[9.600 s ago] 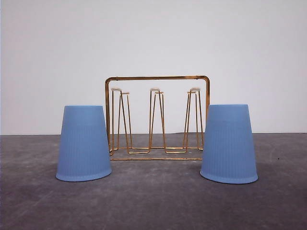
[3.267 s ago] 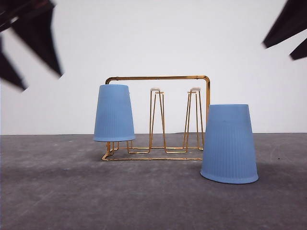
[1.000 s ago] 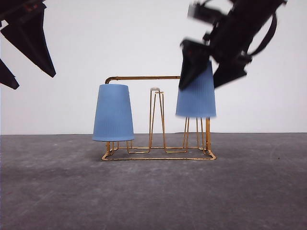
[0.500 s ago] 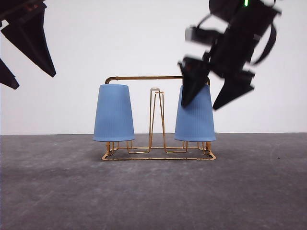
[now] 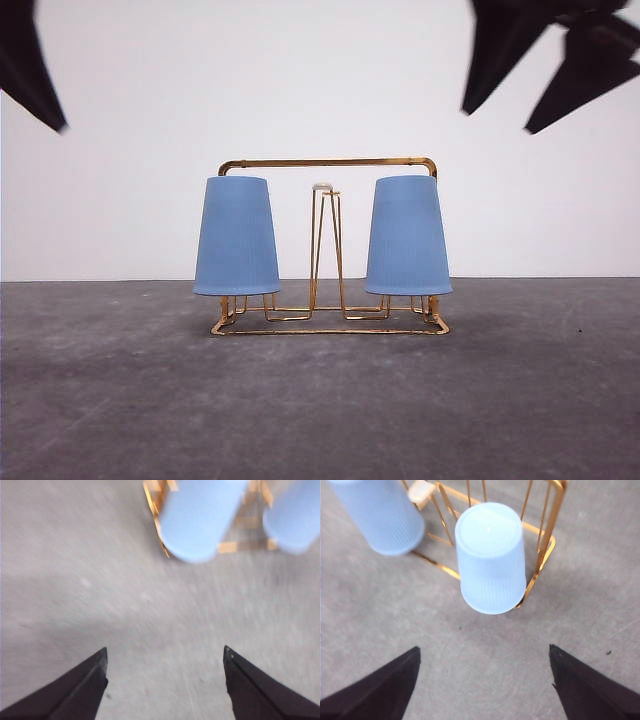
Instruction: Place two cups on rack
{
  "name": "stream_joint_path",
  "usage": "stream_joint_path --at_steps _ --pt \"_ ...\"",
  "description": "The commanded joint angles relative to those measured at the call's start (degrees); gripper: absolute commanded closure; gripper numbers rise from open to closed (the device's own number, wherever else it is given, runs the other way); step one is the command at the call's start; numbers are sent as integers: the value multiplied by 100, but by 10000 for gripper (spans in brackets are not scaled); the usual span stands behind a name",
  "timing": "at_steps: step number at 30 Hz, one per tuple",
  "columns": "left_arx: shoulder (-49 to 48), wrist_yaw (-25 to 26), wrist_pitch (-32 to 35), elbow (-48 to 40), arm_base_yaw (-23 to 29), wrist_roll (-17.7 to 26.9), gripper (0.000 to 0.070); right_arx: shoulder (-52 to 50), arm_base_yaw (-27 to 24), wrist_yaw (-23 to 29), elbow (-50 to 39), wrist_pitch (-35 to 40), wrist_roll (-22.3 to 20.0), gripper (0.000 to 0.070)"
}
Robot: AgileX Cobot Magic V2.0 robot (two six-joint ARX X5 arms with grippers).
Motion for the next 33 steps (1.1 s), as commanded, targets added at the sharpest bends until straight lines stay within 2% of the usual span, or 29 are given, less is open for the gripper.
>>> stream_joint_path --at_steps 1,4,7,10,13,14,16,18,21,33 --pt "-217 2 2 -125 128 57 269 -478 -48 -71 -511 427 50 195" --pt "-676 197 16 -472 437 55 269 -1216 -151 -69 -1379 995 256 194" --pt "-1054 389 56 -866 694 50 269 -1797 -171 -60 -2150 1505 666 195" --pt "-1343 379 222 -1159 812 94 269 -2108 -165 -38 -2737 2016 979 194" --pt "-1441 323 284 -1185 819 317 279 -2142 -167 27 -2867 1945 969 203" --pt "-1448 326 302 -1182 819 379 319 -2139 -167 19 -2867 1913 963 244" --pt "-1462 474 333 -1168 819 632 700 -2142 -167 29 -2867 1916 918 610" --pt "-1452 597 474 -1168 819 839 700 -2139 -167 49 -2867 2001 788 677" --pt "-1432 645 543 -1167 819 1190 700 -2156 -164 -163 -2867 2059 787 681" --pt "-1468 609 549 -1168 819 1194 700 -2184 -166 -284 -2867 2145 773 681"
